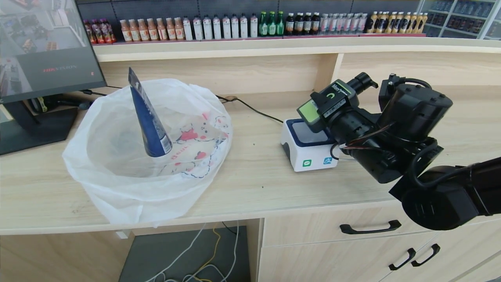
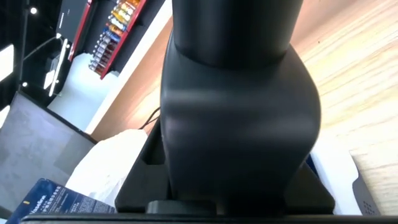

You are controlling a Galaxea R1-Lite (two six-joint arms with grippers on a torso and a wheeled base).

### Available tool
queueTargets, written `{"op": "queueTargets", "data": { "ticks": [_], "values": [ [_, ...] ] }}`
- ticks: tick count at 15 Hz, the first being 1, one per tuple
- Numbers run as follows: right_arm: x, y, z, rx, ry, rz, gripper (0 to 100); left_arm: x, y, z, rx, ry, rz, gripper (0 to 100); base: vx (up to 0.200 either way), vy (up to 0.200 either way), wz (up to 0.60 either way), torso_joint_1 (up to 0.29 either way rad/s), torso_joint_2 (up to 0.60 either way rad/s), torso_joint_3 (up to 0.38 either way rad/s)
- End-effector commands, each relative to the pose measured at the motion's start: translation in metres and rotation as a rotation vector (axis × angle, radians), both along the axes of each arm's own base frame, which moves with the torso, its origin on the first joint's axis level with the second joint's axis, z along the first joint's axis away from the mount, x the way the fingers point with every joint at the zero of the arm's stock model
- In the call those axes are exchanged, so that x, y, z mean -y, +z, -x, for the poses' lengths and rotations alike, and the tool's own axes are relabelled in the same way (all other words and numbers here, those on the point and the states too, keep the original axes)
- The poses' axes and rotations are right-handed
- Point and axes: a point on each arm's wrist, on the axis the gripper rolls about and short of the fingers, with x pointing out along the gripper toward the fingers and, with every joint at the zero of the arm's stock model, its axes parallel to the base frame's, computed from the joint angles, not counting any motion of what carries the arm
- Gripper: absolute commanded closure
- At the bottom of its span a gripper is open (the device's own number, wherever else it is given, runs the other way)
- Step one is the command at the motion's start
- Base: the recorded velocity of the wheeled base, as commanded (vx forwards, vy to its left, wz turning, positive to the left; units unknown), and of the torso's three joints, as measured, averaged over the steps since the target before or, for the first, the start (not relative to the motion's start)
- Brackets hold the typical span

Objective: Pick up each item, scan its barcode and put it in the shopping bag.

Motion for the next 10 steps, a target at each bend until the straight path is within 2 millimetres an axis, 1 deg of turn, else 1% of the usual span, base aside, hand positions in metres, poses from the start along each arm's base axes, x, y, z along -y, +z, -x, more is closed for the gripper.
{"op": "queueTargets", "data": {
  "ticks": [1,4,10],
  "values": [
    [-0.0034,-0.0062,0.0005,-0.021,0.008,0.012,100,0.0000,0.0000,0.0000,0.001,0.000,0.000,0,0.000,0.000,0.00,0.000,0.00,0.000],
    [-0.0072,-0.0073,0.0015,-0.023,0.016,0.014,100,0.0000,0.0000,0.0000,0.001,0.001,0.000,0,0.000,0.000,0.00,0.000,0.00,0.000],
    [-0.0081,-0.0077,0.0022,-0.019,0.017,0.032,100,0.0000,0.0000,0.0000,0.001,0.001,0.002,0,0.000,0.000,0.00,0.000,0.00,0.000]
  ]
}}
